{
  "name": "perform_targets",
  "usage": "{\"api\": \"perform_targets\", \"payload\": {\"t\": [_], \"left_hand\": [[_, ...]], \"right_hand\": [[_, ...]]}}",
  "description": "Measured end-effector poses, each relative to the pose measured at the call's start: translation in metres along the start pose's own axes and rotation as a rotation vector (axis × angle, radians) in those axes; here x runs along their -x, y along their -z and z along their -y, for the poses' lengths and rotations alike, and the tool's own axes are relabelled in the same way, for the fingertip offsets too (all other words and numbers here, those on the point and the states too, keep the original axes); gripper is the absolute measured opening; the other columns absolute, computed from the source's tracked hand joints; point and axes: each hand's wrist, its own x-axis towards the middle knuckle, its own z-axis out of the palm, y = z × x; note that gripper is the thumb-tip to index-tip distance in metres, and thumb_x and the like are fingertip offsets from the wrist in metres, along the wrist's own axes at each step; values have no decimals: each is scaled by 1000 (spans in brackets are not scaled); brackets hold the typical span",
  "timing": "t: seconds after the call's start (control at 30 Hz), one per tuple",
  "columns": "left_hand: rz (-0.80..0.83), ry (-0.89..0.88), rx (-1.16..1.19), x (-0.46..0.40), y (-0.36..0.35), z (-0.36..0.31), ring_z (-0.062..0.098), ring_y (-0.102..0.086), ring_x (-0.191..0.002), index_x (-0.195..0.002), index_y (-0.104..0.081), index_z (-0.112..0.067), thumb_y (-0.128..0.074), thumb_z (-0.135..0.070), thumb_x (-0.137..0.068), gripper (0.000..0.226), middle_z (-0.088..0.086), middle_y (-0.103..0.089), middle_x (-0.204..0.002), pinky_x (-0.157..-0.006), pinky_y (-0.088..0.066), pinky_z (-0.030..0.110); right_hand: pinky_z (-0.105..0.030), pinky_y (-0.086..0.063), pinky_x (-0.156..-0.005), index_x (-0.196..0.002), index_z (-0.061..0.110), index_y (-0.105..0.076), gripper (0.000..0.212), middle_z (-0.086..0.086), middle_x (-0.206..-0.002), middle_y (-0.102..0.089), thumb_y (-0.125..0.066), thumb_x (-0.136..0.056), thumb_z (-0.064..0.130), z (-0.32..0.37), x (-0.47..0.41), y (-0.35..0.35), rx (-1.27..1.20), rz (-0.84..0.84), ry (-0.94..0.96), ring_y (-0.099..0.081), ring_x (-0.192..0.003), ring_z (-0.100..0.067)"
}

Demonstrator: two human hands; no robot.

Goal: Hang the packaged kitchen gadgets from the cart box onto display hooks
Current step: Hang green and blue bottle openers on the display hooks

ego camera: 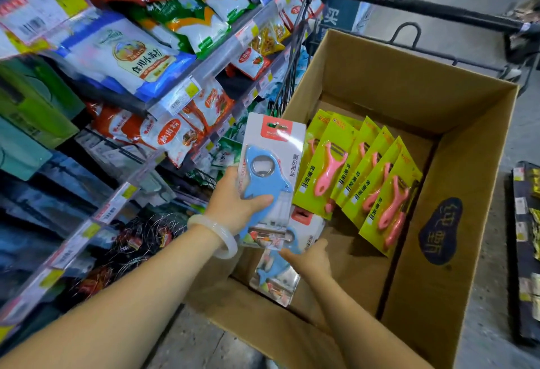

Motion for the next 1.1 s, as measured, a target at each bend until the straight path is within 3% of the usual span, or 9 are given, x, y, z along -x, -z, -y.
{"api": "perform_targets", "payload": {"t": [0.17,0.43,0.53,0.63,0.8,0.9,1.0,1.1], "left_hand": [[-17,0,2,-3,0,1,10,-57,-89,-109,-46,-14,-69,-7,-80,38,-3,-58,-102,-68,-47,16],[-13,40,7,-2,0,-1,18,-59,-96,-106,-46,-15,-69,-6,-80,36,-5,-59,-98,-85,-49,35],[-7,42,-9,-2,1,-1,17,-58,-93,-105,-46,-16,-69,-7,-80,35,-7,-58,-95,-81,-47,33],[2,46,-25,-1,0,-1,19,-58,-93,-106,-46,-15,-69,-7,-81,34,-6,-58,-95,-80,-46,33],[1,73,-34,1,1,-4,23,-57,-94,-105,-46,-12,-68,-8,-81,32,0,-57,-97,-81,-47,37],[-32,78,15,5,0,-8,23,-57,-94,-107,-46,-13,-68,-6,-81,34,-3,-58,-95,-79,-47,36],[-73,23,55,13,-2,-15,21,-55,-96,-110,-41,-18,-67,-3,-81,42,-4,-55,-97,-81,-45,33],[-133,-42,117,23,3,-26,17,-54,-97,-110,-37,-25,-68,-1,-80,50,-10,-53,-97,-86,-46,34]], "right_hand": [[-45,-48,-88,-125,7,-27,93,-14,-130,-49,-81,-63,49,-4,-10,-14,69,-52,-34,-53,-115,-33],[-32,-52,-65,-108,10,-50,63,-7,-107,-65,-84,-63,37,-32,-10,3,-28,-1,-105,-61,-82,-20],[-36,-54,-70,-99,14,-47,51,-1,-97,-63,-82,-66,33,-35,-2,7,-53,-46,-69,-62,-81,-19],[-40,-54,-74,-96,14,-46,46,-1,-94,-59,-81,-68,24,-33,12,7,-101,-74,24,-62,-87,-23],[-21,-52,-56,-98,10,-49,34,-6,-93,-63,-69,-75,-6,-21,35,29,-415,-9,188,-59,-73,-12],[-11,-49,-48,-103,5,-55,35,-3,-88,-64,-67,-74,-12,5,42,66,-602,6,292,-64,-64,-7],[-18,-53,-54,-103,4,-61,33,-4,-90,-69,-71,-73,-7,40,46,104,-662,21,428,-68,-63,-5],[-31,-59,-68,-101,9,-63,30,-6,-96,-70,-71,-74,-2,72,55,127,-672,63,515,-68,-77,-18]]}}
